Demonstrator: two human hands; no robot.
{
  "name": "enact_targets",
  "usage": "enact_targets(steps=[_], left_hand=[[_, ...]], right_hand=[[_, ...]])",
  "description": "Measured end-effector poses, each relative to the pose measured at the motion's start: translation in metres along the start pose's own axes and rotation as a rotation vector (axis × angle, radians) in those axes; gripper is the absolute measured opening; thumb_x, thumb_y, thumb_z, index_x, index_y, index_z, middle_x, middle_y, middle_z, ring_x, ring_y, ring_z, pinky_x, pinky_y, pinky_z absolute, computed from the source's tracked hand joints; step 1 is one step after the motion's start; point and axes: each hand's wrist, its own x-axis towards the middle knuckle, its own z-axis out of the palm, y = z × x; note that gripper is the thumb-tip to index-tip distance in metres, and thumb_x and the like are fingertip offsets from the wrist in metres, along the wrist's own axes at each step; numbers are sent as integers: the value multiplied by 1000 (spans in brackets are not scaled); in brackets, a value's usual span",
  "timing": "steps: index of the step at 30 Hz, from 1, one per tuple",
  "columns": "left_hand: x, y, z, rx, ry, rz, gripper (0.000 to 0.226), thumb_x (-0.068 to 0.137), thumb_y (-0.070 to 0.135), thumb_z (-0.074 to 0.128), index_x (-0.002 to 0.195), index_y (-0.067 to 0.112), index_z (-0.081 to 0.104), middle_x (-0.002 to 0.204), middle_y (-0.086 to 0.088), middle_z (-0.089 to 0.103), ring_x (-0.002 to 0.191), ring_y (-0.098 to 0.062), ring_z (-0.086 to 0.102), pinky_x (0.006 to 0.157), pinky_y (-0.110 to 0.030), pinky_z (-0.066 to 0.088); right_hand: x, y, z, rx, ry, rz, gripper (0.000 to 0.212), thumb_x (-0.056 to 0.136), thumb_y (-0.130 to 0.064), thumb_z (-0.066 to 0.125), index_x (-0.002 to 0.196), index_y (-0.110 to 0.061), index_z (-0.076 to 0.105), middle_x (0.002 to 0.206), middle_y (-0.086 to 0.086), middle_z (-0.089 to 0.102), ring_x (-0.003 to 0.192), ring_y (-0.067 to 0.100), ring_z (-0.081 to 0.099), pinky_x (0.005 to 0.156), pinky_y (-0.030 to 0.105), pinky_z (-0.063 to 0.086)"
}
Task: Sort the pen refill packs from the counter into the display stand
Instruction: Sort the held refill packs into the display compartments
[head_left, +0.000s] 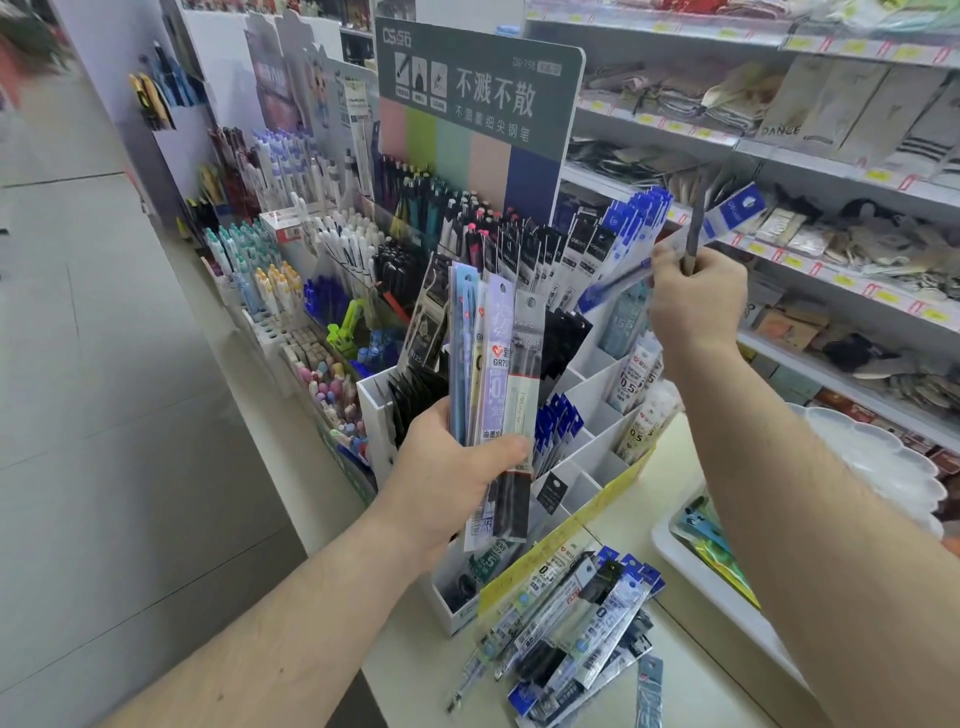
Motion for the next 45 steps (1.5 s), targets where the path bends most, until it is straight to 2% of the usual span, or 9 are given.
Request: enact_targets(steps=[5, 11, 19, 28, 35, 37, 39, 42, 45], left_hand=[[1, 0, -2, 0, -2, -4, 29, 85, 7, 74, 107, 23, 65, 102, -1, 74, 93, -16, 71, 79, -26, 59], [2, 1, -5, -13, -5, -10, 32, 85, 5, 73, 113, 19, 64, 103, -1, 74, 92, -13, 71, 74, -21, 57], [1, -2, -5, -3, -9, -12, 30, 85, 6, 74, 111, 18, 65, 100, 0, 75, 91, -13, 72, 71, -20, 56], [0, -5, -4, 19, -23, -17, 31, 86, 7, 73, 114, 17, 65, 102, -3, 74, 93, -14, 71, 73, -21, 57], [0, -8, -3, 22, -19, -16, 30, 85, 7, 74, 113, 17, 65, 103, -3, 75, 95, -16, 71, 75, -22, 57], [0, -9, -3, 14, -15, -13, 30, 85, 7, 74, 112, 18, 66, 102, -2, 75, 94, -15, 71, 74, -21, 57], [1, -10, -3, 7, -16, -10, 30, 85, 7, 74, 112, 19, 66, 101, -1, 75, 93, -14, 71, 73, -20, 56], [1, -12, -1, 7, -14, -2, 29, 85, 5, 74, 109, 19, 67, 98, 1, 76, 90, -10, 71, 70, -16, 54], [1, -15, 0, -5, -7, -11, 28, 85, 2, 73, 106, 19, 68, 95, 2, 76, 86, -9, 72, 67, -15, 53]], right_hand=[[1, -1, 5, -84, 31, -59, 38, 93, -34, 64, 64, -11, 56, 72, 15, 65, 73, 35, 63, 73, 51, 56], [4, 1, 0, -185, 63, -126, 31, 94, -26, 60, 67, -9, 60, 57, -2, 50, 52, 11, 42, 52, 24, 37], [14, 13, 13, -270, 45, -238, 36, 95, -34, 61, 71, -7, 60, 67, 10, 57, 66, 24, 48, 62, 35, 38], [30, 21, 38, -689, -349, -182, 25, 99, -22, 52, 84, -7, 62, 84, 13, 66, 81, 30, 61, 73, 38, 53], [30, 24, 41, -671, -330, -119, 20, 95, -23, 58, 84, -9, 67, 84, 9, 69, 69, 21, 60, 67, 34, 51], [22, 22, 32, -558, -302, -96, 21, 92, -29, 63, 78, -13, 67, 79, 4, 67, 67, 17, 59, 69, 38, 55], [3, 15, 18, -202, -291, 46, 24, 93, -35, 61, 85, -13, 66, 75, 1, 63, 61, 14, 54, 61, 34, 53], [-28, 0, -9, 433, -446, 457, 32, 100, -40, 42, 91, -12, 56, 66, 3, 55, 48, 13, 39, 46, 26, 26], [-60, -2, -28, 680, -575, 560, 30, 102, -38, 35, 90, -13, 48, 66, 12, 55, 43, 18, 37, 45, 21, 23]])
